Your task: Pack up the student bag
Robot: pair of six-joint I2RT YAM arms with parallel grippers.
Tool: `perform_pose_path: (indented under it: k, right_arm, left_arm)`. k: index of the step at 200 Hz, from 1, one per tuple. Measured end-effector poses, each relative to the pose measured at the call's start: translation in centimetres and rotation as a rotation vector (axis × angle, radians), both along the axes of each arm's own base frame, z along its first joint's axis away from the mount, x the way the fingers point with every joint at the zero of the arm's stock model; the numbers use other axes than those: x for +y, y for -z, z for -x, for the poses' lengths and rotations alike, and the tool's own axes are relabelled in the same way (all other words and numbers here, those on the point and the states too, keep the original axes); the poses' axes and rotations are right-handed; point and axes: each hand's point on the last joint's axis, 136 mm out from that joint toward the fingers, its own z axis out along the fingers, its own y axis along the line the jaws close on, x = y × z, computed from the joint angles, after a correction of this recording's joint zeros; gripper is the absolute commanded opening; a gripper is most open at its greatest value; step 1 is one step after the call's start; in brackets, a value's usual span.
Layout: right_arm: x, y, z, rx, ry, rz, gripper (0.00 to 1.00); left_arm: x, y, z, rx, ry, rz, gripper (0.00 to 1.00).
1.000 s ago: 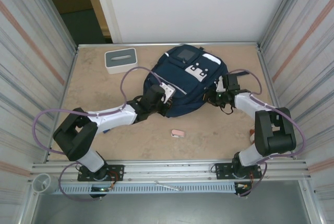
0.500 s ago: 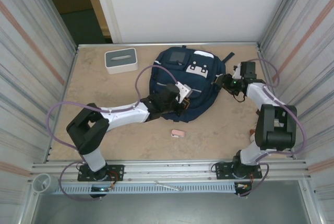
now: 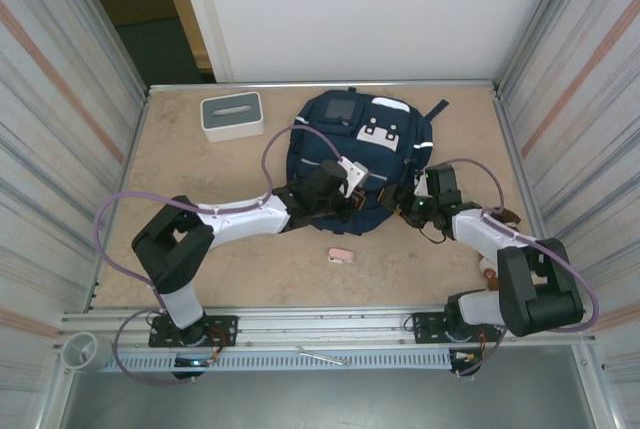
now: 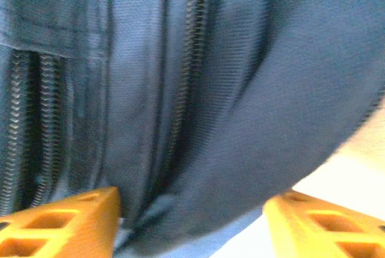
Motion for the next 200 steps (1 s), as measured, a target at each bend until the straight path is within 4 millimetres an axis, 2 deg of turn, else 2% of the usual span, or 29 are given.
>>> perform_pose_path:
  k: [13, 29, 60, 92, 109, 128, 142, 155, 175, 190, 200]
  right_arm:
    - [0.2, -0.2, -0.5, -0.015, 0.004, -0.009, 0.13]
    - [-0.2, -0.3, -0.9, -0.024, 0.015, -0.019, 0.0]
    - [-2.4, -0.3, -1.6, -0.02, 0.062, -0.022, 0.0]
    - [-5.0, -0.7, -2.2, -0.023, 0.105, 0.005, 0.0]
    - [-5.3, -1.5, -2.5, -0.024, 0.084, 0.021, 0.0]
    - [-5.3, -2.4, -3.3, -0.02, 0.052, 0.043, 0.0]
    - [-5.6, -2.7, -4.2, -0.011, 0.043, 0.059, 0.08]
    - [-6.3, -2.9, -4.9, -0.008, 0.05, 0.069, 0.23]
    - [-8.7, -3.6, -5.8, -0.034, 0.109, 0.09, 0.44]
    - [-10.3, -4.3, -5.8, -0.063, 0.165, 0.113, 0.55]
    - [-10.6, -4.9, -5.2, -0.093, 0.179, 0.123, 0.61]
  left_arm:
    - [0.2, 0.2, -0.1, -0.003, -0.007, -0.009, 0.0]
    - [0.7, 0.7, -0.1, -0.012, -0.015, -0.032, 0.0]
    - [2.7, 1.4, -0.6, -0.049, -0.048, -0.093, 0.0]
    - [6.5, 1.3, -2.3, -0.085, -0.132, -0.151, 0.0]
    - [7.9, 1.2, -3.0, -0.095, -0.163, -0.174, 0.0]
    - [8.0, 0.9, -2.9, -0.098, -0.162, -0.173, 0.0]
    - [7.7, 0.7, -2.6, -0.092, -0.148, -0.152, 0.0]
    - [7.0, 0.4, -2.2, -0.081, -0.133, -0.117, 0.0]
    - [5.8, 0.0, -1.4, -0.056, -0.113, -0.071, 0.0]
    - [4.7, -0.2, -0.8, -0.038, -0.098, -0.05, 0.0]
    - [3.7, -0.3, -0.6, -0.03, -0.086, -0.038, 0.0]
